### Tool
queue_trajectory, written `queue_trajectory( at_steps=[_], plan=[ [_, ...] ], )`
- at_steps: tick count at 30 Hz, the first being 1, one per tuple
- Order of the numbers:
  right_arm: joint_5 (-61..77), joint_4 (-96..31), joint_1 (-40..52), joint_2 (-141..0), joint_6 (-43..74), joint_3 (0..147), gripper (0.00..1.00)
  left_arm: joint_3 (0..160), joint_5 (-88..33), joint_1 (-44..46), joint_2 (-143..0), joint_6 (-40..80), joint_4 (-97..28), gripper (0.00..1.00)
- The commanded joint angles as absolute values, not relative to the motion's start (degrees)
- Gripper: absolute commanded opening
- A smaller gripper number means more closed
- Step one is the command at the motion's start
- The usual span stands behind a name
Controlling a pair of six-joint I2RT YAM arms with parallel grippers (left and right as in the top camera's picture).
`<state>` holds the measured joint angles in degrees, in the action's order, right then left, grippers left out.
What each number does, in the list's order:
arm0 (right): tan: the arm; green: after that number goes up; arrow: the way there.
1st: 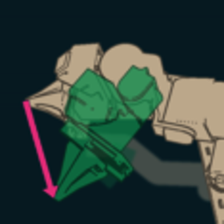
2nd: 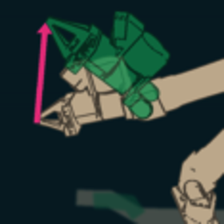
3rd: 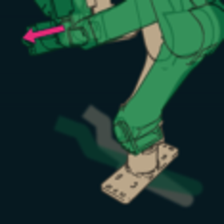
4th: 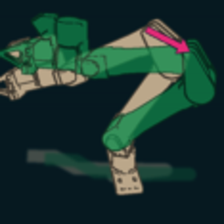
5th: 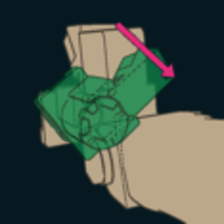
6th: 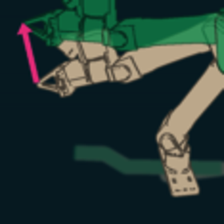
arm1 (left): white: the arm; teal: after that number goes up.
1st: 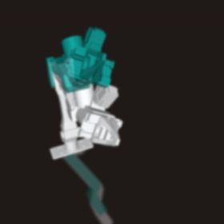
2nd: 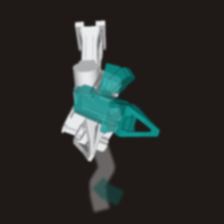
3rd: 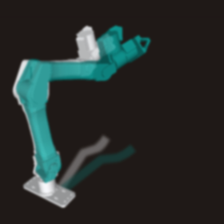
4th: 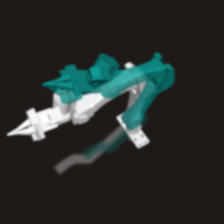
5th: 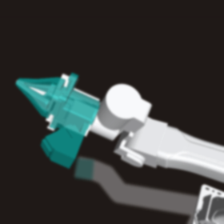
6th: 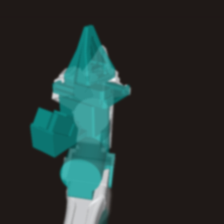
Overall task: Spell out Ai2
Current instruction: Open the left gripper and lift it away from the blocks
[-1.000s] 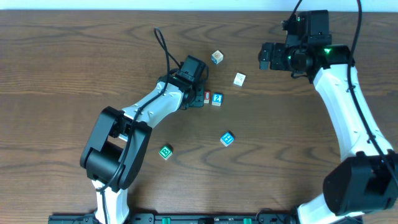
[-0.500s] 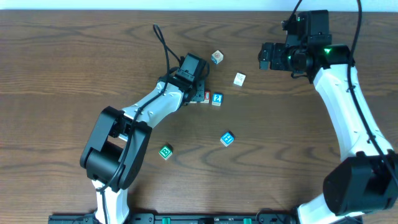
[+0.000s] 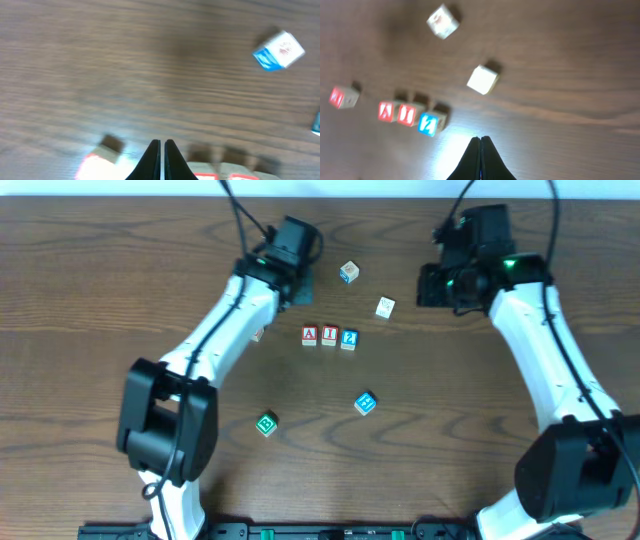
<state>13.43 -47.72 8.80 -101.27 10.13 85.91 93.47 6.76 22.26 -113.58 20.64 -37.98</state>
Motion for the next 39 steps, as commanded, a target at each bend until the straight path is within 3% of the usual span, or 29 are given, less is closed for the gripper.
queue_trajectory(
  at_steps=[1, 6, 20, 39],
  plan=[
    [20.58, -45.76, 11.38, -102.59, 8.93, 80.75, 0.01, 92.73, -0.51, 17.80, -112.53, 22.98, -39.97, 0.06],
    [26.39, -38.28, 12.47, -102.65, 12.21, 72.03, 0.01, 85.93, -11.88, 14.09, -112.53, 22.98, -38.50, 0.06],
    [28.97, -27.68, 15.07, -107.94, 18.39, 65.84, 0.01, 77.60, -14.90, 16.60, -113.60, 26.79, -28.45, 0.06],
    [28.75, -21.56, 15.03, -113.14, 23.42, 65.89, 0.01, 77.60, -21.26, 17.39, -118.15, 29.89, -26.02, 0.06]
  ],
)
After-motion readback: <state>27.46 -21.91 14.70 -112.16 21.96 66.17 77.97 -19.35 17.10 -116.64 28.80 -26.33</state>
